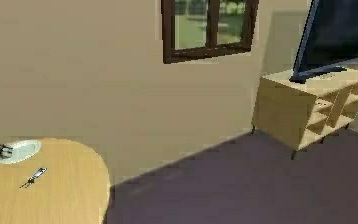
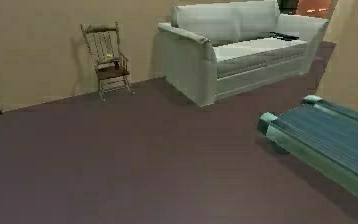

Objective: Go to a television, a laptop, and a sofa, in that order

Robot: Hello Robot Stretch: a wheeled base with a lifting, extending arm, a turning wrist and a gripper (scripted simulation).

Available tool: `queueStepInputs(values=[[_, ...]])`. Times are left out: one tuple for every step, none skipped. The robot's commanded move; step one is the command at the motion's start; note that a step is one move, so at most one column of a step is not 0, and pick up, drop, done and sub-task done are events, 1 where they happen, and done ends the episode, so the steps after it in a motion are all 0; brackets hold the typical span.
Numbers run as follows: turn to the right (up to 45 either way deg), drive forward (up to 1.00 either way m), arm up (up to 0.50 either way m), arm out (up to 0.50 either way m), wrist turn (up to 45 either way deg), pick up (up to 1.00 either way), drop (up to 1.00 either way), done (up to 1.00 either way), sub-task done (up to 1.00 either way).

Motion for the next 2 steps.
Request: queueStepInputs(values=[[45.0,0.00,0.00,0.00,0.0,0.00,0.00,0.00,0.00],[45.0,0.00,0.00,0.00,0.0,0.00,0.00,0.00,0.00]])
